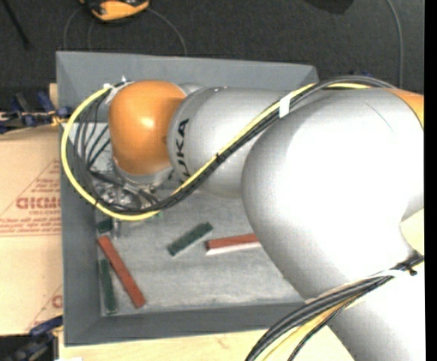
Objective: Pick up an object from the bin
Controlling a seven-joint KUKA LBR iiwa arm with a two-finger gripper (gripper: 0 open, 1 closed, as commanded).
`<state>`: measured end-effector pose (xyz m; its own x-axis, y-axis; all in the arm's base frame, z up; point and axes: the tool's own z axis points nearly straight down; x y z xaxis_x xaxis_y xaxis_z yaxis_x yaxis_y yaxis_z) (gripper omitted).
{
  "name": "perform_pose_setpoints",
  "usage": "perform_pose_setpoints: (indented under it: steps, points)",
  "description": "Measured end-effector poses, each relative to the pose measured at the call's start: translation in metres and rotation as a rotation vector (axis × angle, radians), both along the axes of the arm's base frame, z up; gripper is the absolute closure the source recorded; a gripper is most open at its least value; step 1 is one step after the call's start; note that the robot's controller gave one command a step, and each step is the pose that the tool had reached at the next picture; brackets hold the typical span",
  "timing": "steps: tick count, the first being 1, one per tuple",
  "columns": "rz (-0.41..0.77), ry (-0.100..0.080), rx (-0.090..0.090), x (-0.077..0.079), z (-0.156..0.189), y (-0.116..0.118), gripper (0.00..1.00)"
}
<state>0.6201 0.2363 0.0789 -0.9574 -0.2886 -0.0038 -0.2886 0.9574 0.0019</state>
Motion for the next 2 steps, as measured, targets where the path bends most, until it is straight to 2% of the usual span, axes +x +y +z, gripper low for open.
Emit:
perform_pose_setpoints:
  steps: [1, 2]
  points:
    - [0.026, 0.008, -0.004, -0.006, 0.039, -0.015, 1.00]
    - [0.029, 0.003, -0.003, -0.006, 0.056, -0.019, 1.00]
